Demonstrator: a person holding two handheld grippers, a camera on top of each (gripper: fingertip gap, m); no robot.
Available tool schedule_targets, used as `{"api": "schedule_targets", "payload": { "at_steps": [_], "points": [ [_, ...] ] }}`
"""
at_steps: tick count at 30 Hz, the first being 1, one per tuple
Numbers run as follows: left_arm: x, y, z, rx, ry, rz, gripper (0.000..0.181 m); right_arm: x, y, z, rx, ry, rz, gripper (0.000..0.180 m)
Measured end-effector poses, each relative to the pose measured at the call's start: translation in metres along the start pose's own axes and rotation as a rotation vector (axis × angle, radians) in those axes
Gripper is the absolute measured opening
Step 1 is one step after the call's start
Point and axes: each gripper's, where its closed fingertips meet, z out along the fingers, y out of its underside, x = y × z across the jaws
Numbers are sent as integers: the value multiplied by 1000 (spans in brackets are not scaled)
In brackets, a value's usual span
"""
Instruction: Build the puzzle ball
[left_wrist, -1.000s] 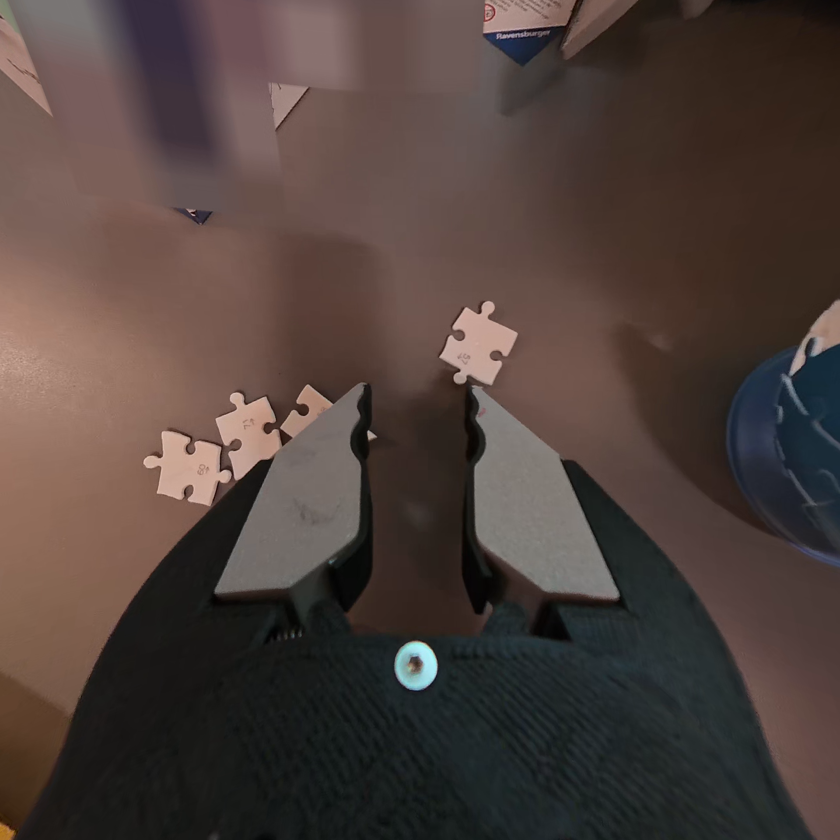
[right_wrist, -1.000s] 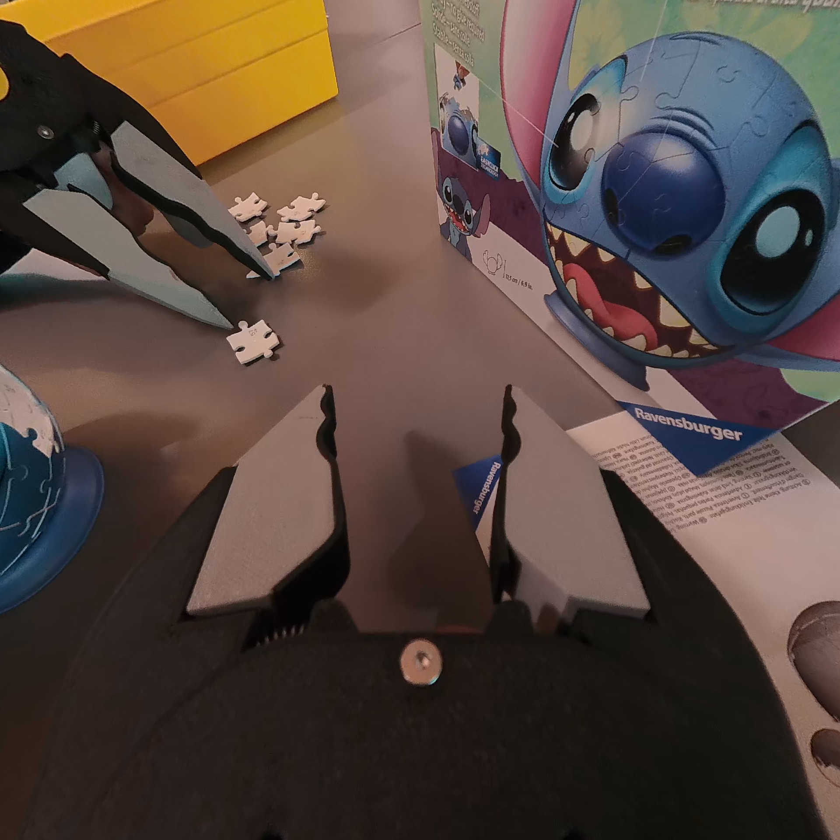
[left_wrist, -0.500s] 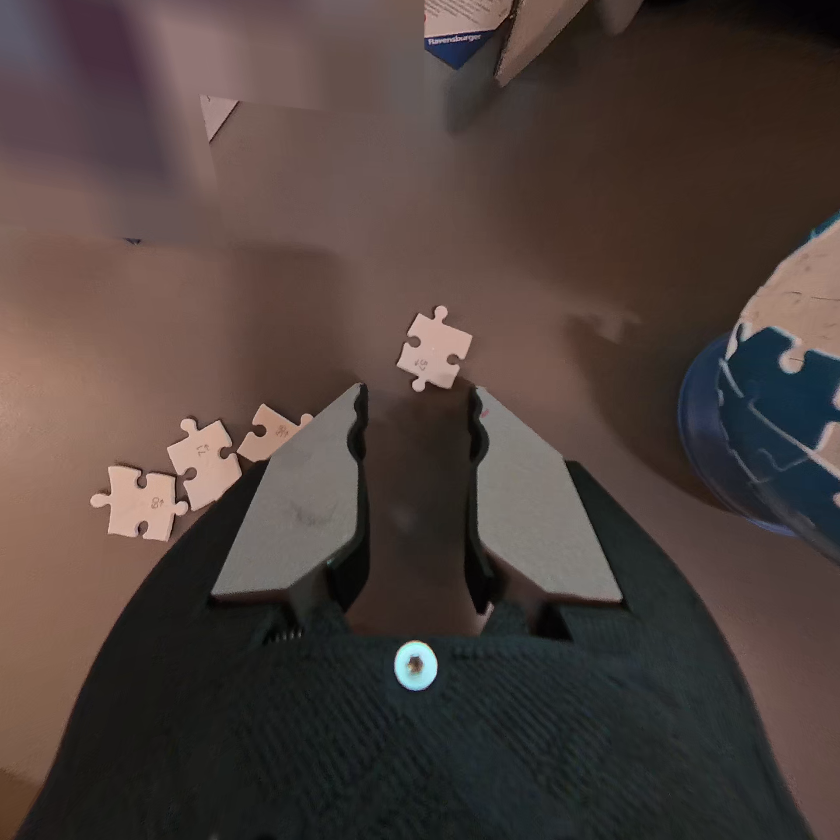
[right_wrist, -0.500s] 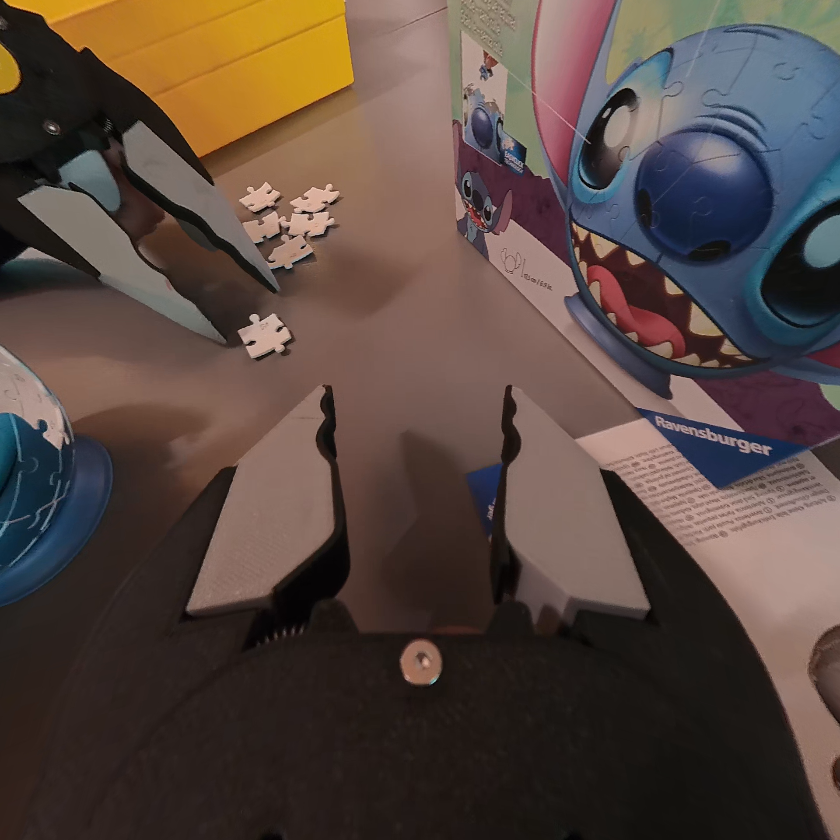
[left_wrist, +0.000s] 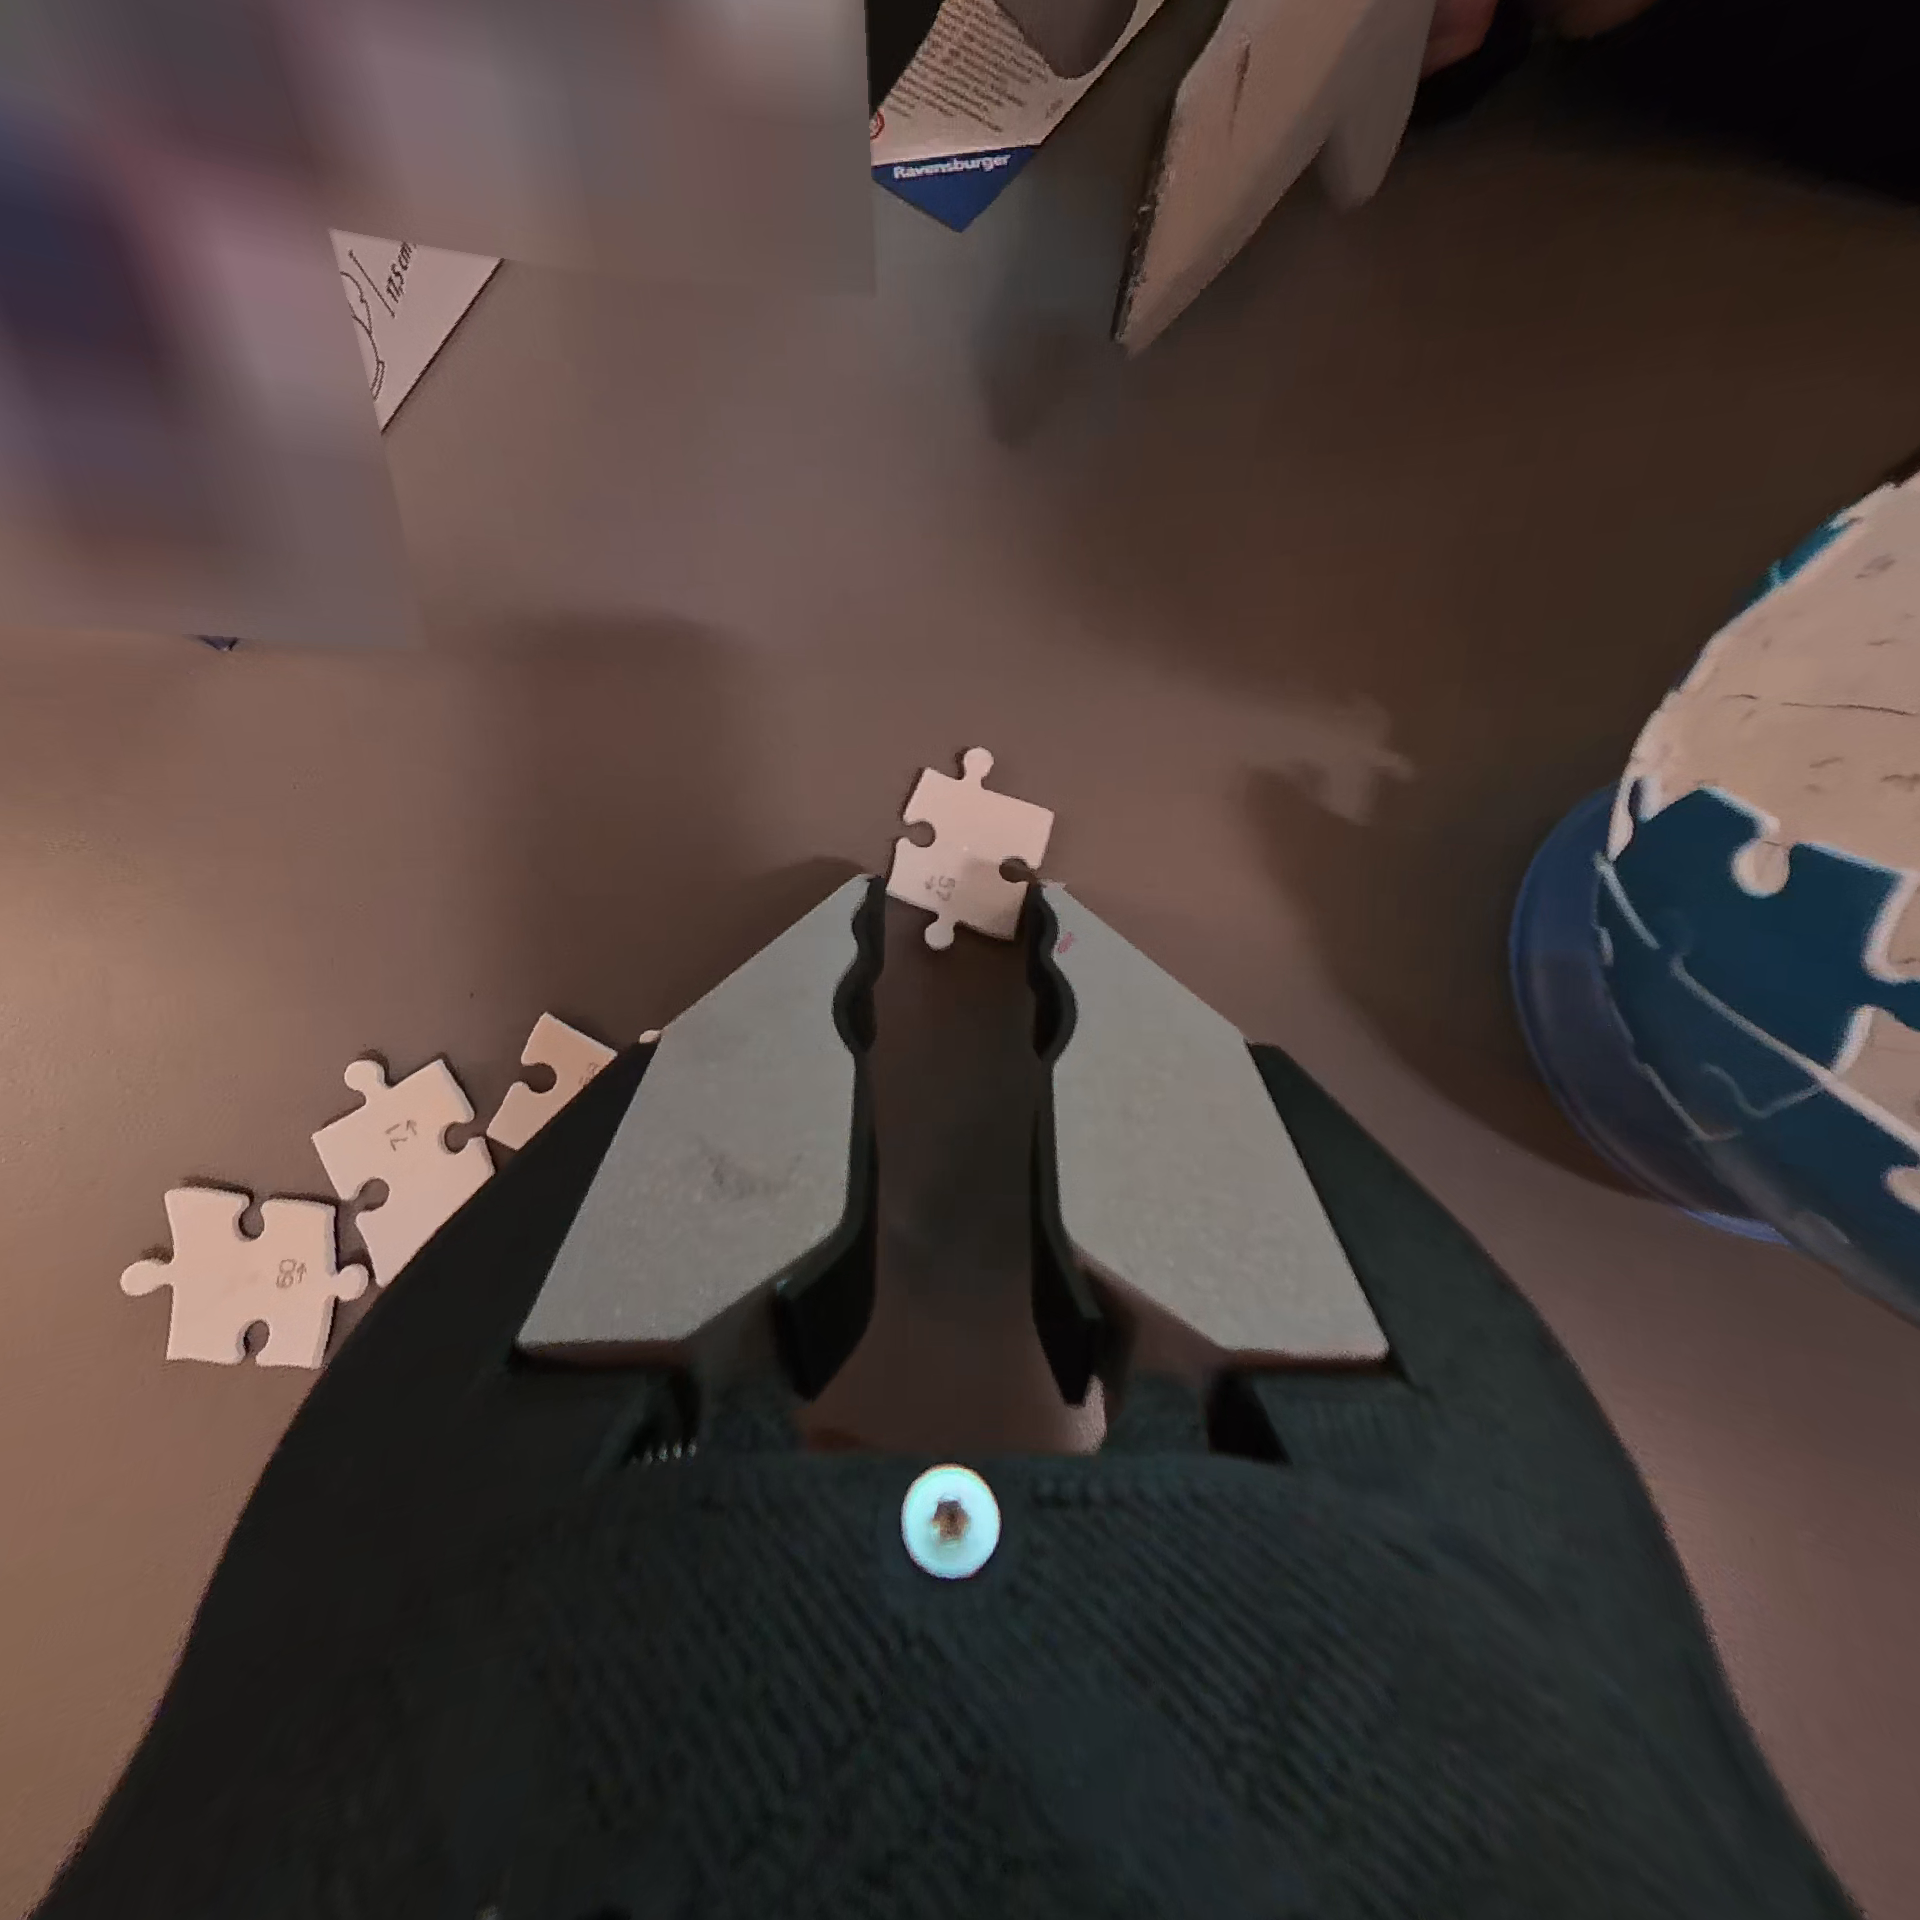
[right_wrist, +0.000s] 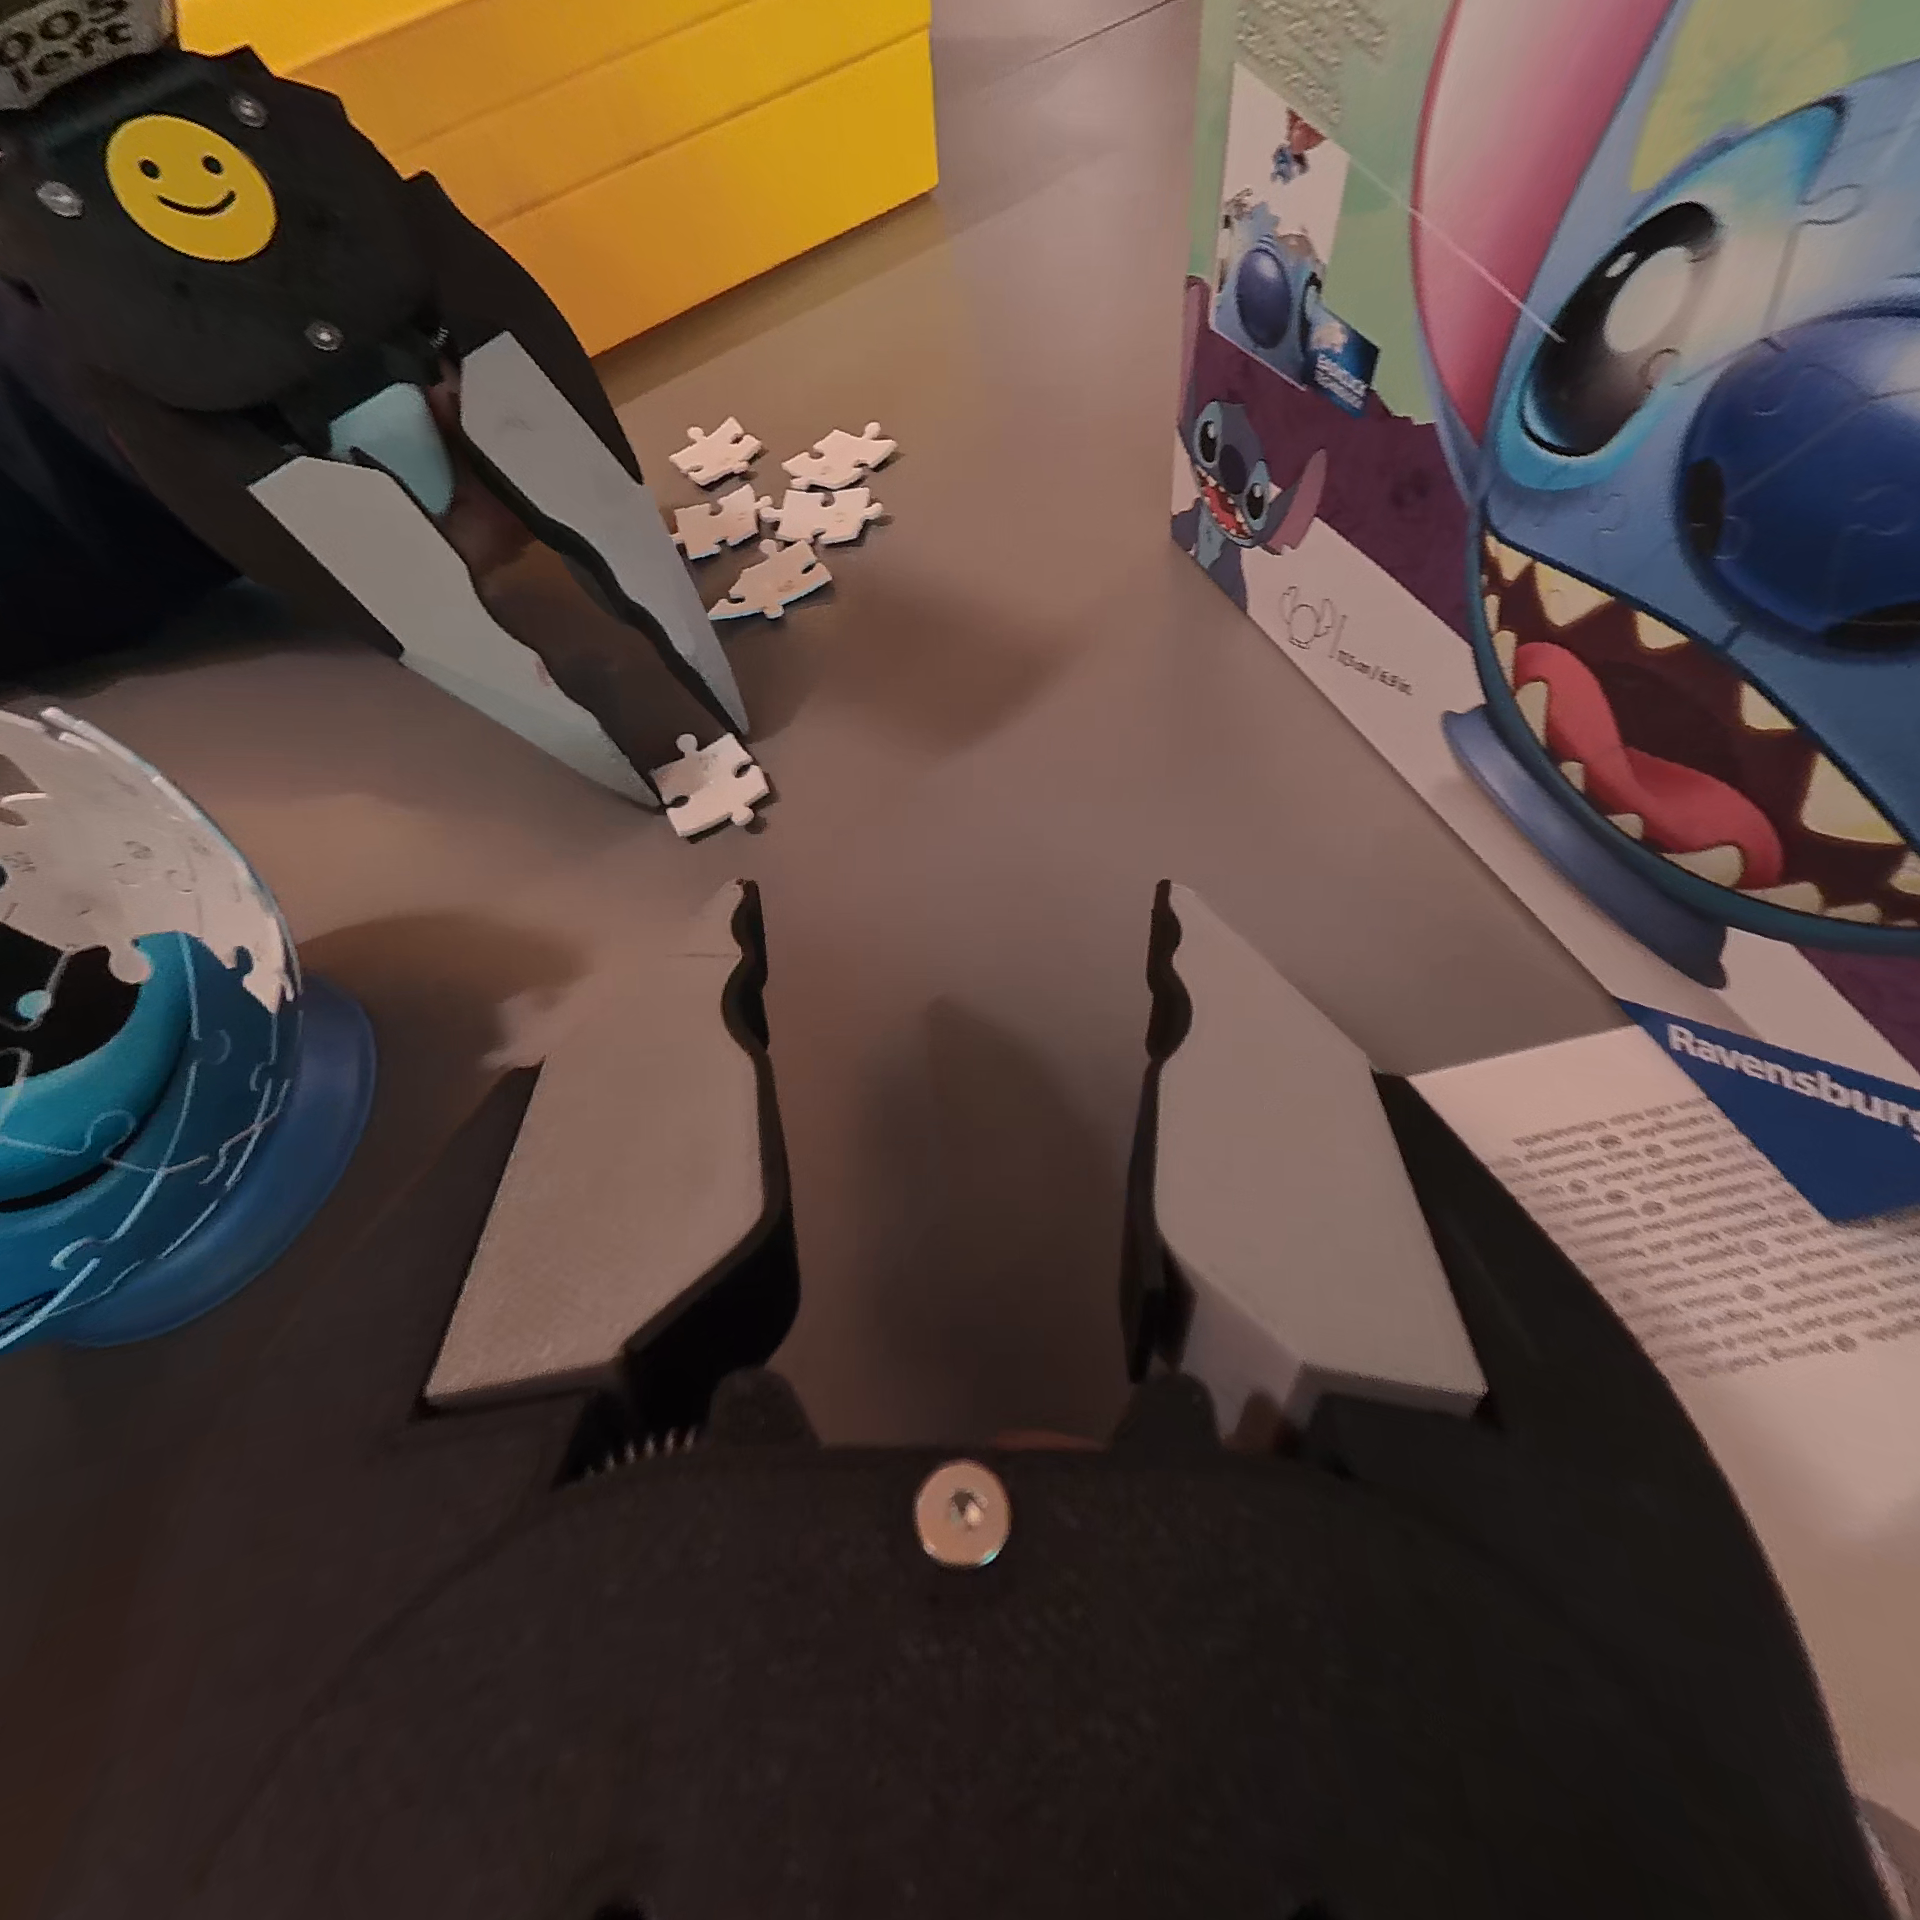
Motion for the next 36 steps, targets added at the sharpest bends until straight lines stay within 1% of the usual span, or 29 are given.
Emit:
{"api": "schedule_targets", "payload": {
  "at_steps": [7,13,19,22,25,29,31,33,35,36],
  "points": [
    [1,1,-1,0,0,26,25,-10,-1,4,-3,-37,-3,71],
    [-1,-7,-7,38,-45,109,25,-18,-4,6,14,-101,32,70],
    [-2,-22,-18,116,-128,260,24,-37,-17,9,46,-246,100,64],
    [2,-29,-23,158,-162,349,25,-44,-28,15,47,-278,79,63],
    [2,-34,-29,173,-226,462,24,-56,-36,23,19,-347,72,59],
    [2,-36,-32,175,-280,547,25,-75,-40,34,-28,-462,87,52],
    [4,-34,-32,172,-279,580,25,-79,-37,40,-57,-481,90,47],
    [3,-33,-32,167,-300,612,25,-80,-35,45,-75,-476,82,31],
    [2,-31,-32,159,-301,621,24,-81,-34,48,-88,-485,84,8],
    [3,-32,-32,163,-300,623,24,-83,-33,48,-96,-494,88,4]
  ]
}}
